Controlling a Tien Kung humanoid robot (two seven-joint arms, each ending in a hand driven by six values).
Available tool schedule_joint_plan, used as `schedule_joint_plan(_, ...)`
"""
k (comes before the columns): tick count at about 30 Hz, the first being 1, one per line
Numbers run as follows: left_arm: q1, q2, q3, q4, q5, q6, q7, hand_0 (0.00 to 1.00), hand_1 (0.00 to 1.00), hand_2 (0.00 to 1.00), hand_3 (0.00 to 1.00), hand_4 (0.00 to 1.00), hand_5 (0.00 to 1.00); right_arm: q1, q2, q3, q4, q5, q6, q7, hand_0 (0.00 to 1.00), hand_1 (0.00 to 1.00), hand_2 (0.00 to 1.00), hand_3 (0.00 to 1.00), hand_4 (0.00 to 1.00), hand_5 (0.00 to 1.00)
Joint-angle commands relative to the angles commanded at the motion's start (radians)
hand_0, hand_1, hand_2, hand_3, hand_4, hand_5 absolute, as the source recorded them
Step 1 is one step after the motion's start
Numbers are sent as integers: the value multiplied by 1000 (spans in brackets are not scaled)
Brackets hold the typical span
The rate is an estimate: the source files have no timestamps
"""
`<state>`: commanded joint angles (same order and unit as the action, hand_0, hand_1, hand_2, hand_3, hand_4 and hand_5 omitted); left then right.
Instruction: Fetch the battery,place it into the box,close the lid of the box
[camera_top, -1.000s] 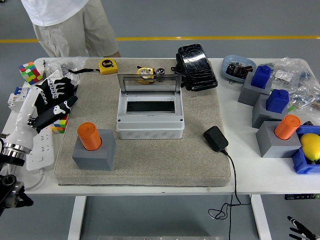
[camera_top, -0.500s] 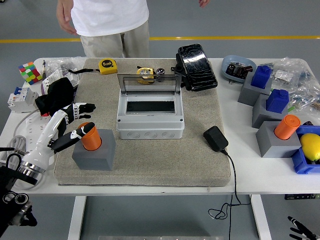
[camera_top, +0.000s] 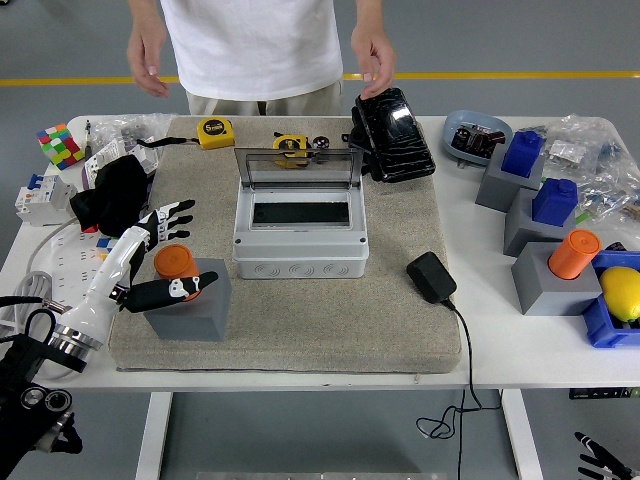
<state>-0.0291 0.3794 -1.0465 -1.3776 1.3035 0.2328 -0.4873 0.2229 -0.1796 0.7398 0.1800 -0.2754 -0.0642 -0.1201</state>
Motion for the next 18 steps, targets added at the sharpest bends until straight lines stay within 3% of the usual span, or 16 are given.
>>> schedule_joint_plan(4,-8,-7,22,10,-35,9,-31,516,729,871,847,998,2,0,1,-4,0,4,0,1,642,693,684,563,929,489)
schedule_joint_plan(5,-11,-9,31,14,-53,14,-47,467,683,816,804,998,2,1,1,-6,0,6,0,2,642,693,684,563,930,488)
schedule_joint_plan(16,-49,-38,79,66,-145,26,-112,462,671,798,792,998,2,1,4,-14,0,11,0,2,642,693,684,563,931,489)
schedule_joint_plan(18,-54,-42,88,72,-158,27,-120,466,655,759,773,998,2,2,4,-16,0,13,0,3,642,692,684,562,930,492)
